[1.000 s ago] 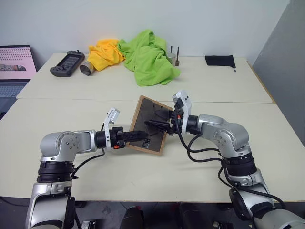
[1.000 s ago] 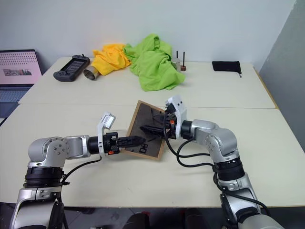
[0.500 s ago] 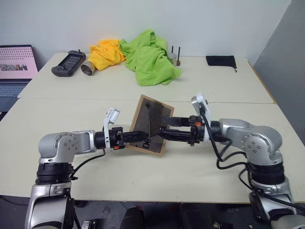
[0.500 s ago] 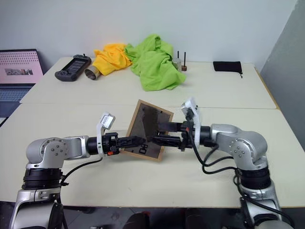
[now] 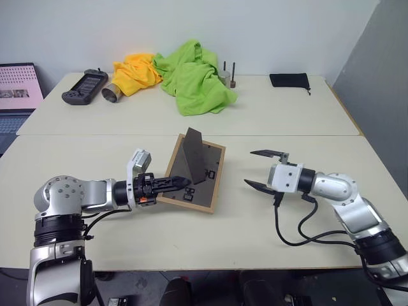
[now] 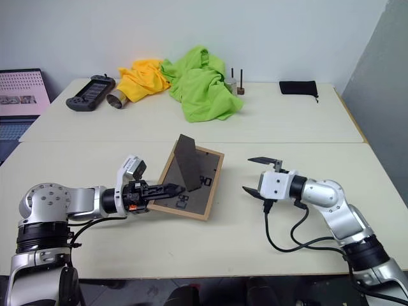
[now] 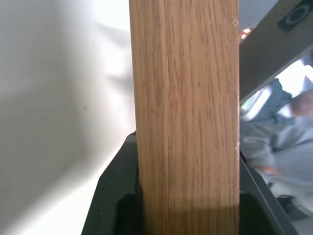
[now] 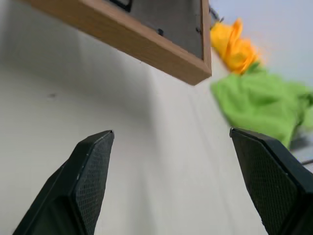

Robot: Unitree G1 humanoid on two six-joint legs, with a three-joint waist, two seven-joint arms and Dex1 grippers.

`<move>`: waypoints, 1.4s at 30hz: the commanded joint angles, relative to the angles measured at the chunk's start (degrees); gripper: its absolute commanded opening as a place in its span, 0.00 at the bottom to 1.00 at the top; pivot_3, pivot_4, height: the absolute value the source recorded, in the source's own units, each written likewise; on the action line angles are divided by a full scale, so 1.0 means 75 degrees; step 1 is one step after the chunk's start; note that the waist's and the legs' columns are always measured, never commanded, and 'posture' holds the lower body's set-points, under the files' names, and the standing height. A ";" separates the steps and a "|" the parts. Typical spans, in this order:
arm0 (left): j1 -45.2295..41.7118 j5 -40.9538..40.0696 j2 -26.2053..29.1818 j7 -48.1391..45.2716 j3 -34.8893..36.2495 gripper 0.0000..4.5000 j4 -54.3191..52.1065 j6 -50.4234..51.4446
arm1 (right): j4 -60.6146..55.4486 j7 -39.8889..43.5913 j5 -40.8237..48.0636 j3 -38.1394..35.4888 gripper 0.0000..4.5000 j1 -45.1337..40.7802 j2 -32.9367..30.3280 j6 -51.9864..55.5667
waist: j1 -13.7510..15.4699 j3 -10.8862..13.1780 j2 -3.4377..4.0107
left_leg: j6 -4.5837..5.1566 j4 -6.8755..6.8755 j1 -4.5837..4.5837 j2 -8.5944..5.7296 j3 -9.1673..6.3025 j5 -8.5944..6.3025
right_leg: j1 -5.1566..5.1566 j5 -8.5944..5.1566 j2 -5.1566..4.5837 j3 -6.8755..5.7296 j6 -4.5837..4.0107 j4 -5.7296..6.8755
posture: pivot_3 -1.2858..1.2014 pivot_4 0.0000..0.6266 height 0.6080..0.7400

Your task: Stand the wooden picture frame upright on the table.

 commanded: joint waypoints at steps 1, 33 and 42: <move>0.0100 -0.1553 -0.0046 0.0959 -0.0002 0.28 0.0059 0.0032 | 0.0752 -0.1327 -0.1458 0.0296 0.89 -0.0851 0.0516 -0.2185 | -0.0016 0.0000 0.0000 | -0.0001 0.0000 0.0002 -0.0001 0.0001 0.0001 | 0.0000 0.0001 -0.0002 0.0001 -0.0001 0.0002 | 0.52 0.24 1.00; 0.1365 -0.5453 0.0722 0.3458 -0.1444 0.28 -0.1451 -0.1667 | 0.3505 -0.4501 -0.3837 0.0635 0.84 -0.2216 0.0925 -0.4497 | 0.0097 -0.0001 -0.0001 | -0.0014 0.0013 0.0010 -0.0013 -0.0007 0.0009 | 0.0011 0.0002 -0.0013 0.0002 -0.0005 0.0013 | 0.52 0.24 1.00; 0.1270 -0.5453 0.0929 0.3266 -0.1660 0.28 -0.1388 -0.1733 | 0.3918 -0.5167 -0.4321 0.0884 0.91 -0.2677 0.1033 -0.4792 | 0.0128 -0.0001 -0.0001 | -0.0015 0.0013 0.0010 -0.0014 -0.0008 0.0009 | 0.0011 0.0002 -0.0013 0.0001 -0.0005 0.0013 | 0.52 0.24 1.00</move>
